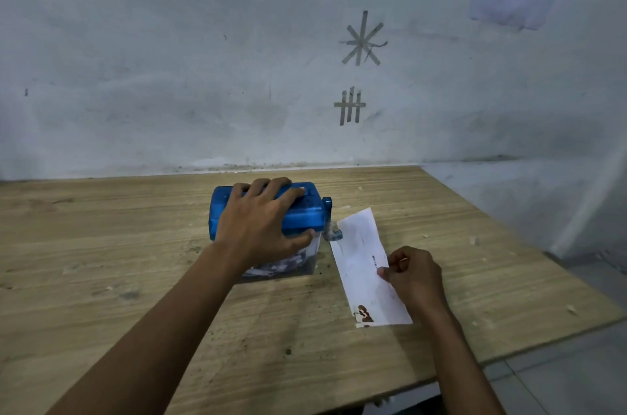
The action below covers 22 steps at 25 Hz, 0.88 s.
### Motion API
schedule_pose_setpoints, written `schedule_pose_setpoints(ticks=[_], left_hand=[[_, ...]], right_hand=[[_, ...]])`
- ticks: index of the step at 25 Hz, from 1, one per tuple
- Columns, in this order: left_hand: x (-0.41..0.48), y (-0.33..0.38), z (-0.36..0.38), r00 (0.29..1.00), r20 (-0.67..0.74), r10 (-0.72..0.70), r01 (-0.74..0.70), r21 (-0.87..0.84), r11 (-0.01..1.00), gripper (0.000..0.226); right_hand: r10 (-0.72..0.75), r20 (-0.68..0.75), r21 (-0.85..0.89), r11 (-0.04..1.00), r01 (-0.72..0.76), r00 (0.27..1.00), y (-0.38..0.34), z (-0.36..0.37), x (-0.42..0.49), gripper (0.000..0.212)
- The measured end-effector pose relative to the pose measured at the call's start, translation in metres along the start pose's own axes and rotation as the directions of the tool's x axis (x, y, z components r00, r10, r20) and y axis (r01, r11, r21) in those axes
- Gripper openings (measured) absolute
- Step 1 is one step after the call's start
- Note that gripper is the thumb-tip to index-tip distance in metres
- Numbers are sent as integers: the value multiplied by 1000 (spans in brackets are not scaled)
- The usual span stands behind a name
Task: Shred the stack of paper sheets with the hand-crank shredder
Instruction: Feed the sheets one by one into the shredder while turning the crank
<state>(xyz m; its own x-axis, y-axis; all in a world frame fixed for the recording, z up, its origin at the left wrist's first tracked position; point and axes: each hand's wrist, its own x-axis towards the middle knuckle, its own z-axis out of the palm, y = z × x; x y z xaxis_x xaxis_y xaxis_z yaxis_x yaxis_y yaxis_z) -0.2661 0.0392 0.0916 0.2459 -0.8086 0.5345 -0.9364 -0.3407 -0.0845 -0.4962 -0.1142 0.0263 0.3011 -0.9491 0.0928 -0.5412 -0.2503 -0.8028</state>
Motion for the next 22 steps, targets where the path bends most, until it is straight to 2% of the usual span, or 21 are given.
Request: schedule_pose_setpoints(ticks=[5,8,11,13,17,19,22], left_hand=[[-1,2,2,999,-47,9,-10,-21,1000,78],[-9,18,5,978,-210,12,-36,-110,993,58],[-26,53,18,938,-332,102,-178,-207,962,37],[-37,73,28,937,-310,159,-243,-255,936,31],[-39,85,33,942,-303,144,-235,-290,928,29],[-31,85,26,963,-249,107,-193,-354,915,34],[-20,86,8,999,-48,-13,-16,-559,829,46]], right_hand=[[-26,-46,25,999,27,999,6,-8,1,12],[-26,-45,32,999,27,999,7,-10,3,14],[-43,-14,38,998,44,999,10,-13,4,13],[-54,15,65,996,53,998,13,-15,5,13],[-45,18,251,967,39,999,10,-24,3,10],[-59,35,382,923,41,998,0,-32,2,8],[-96,57,549,835,49,994,-22,-41,1,4]])
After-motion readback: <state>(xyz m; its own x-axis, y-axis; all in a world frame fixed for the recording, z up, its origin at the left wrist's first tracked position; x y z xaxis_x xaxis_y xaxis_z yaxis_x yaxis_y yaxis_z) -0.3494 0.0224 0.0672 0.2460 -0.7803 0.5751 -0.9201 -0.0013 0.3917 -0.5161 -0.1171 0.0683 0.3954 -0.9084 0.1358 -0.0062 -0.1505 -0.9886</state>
